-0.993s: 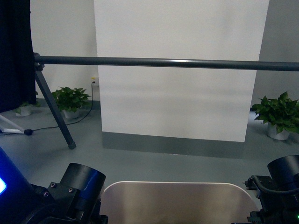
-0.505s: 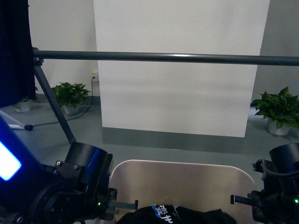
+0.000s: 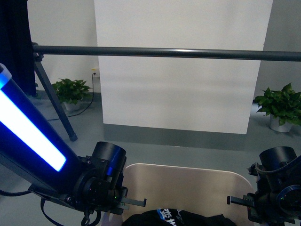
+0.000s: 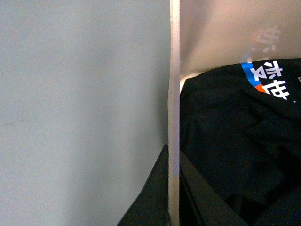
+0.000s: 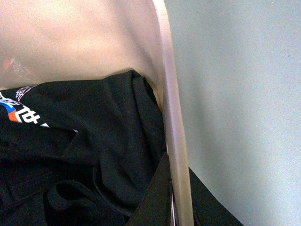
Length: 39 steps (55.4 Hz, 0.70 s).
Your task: Move hamper under clothes hanger
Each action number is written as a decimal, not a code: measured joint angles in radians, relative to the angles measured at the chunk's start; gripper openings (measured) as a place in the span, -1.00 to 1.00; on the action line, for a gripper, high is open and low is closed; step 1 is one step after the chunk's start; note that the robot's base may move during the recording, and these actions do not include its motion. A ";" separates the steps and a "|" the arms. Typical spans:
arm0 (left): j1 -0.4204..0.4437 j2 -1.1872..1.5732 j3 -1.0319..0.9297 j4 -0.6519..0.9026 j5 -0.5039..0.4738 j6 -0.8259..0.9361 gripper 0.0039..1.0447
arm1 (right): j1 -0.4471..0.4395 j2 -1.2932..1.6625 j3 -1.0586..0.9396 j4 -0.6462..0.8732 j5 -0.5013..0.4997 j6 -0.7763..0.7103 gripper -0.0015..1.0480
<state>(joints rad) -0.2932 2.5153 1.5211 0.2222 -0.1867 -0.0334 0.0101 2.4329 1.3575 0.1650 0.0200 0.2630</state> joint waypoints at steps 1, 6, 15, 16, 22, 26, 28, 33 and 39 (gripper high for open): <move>-0.001 0.004 0.005 -0.002 -0.002 0.000 -0.93 | 0.000 0.004 0.003 -0.002 0.001 0.001 -0.96; -0.007 0.032 0.031 -0.011 -0.009 0.000 -0.93 | 0.001 0.032 0.023 -0.008 0.006 0.005 -0.96; -0.013 0.060 0.054 -0.041 0.001 -0.011 -0.71 | 0.002 0.058 0.039 -0.009 0.014 0.006 -0.91; -0.014 0.061 0.054 -0.041 0.004 -0.011 -0.64 | 0.002 0.058 0.039 -0.009 0.015 0.007 -0.88; -0.018 0.061 0.056 -0.031 0.006 -0.009 -0.23 | 0.006 0.058 0.040 0.006 0.016 0.016 -0.48; -0.022 0.060 0.056 -0.012 0.006 -0.005 -0.02 | 0.006 0.056 0.040 0.015 0.024 0.020 -0.28; -0.024 0.058 0.055 -0.003 0.006 -0.002 0.08 | 0.007 0.054 0.040 0.021 0.029 0.023 -0.17; -0.028 0.034 0.040 0.019 0.006 0.003 0.36 | 0.007 0.034 0.029 0.037 0.041 0.023 0.09; -0.032 -0.016 0.010 0.047 0.008 0.007 0.63 | 0.007 -0.016 0.003 0.057 0.052 0.023 0.36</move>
<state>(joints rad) -0.3252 2.4992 1.5311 0.2695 -0.1783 -0.0265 0.0174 2.4168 1.3609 0.2222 0.0719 0.2859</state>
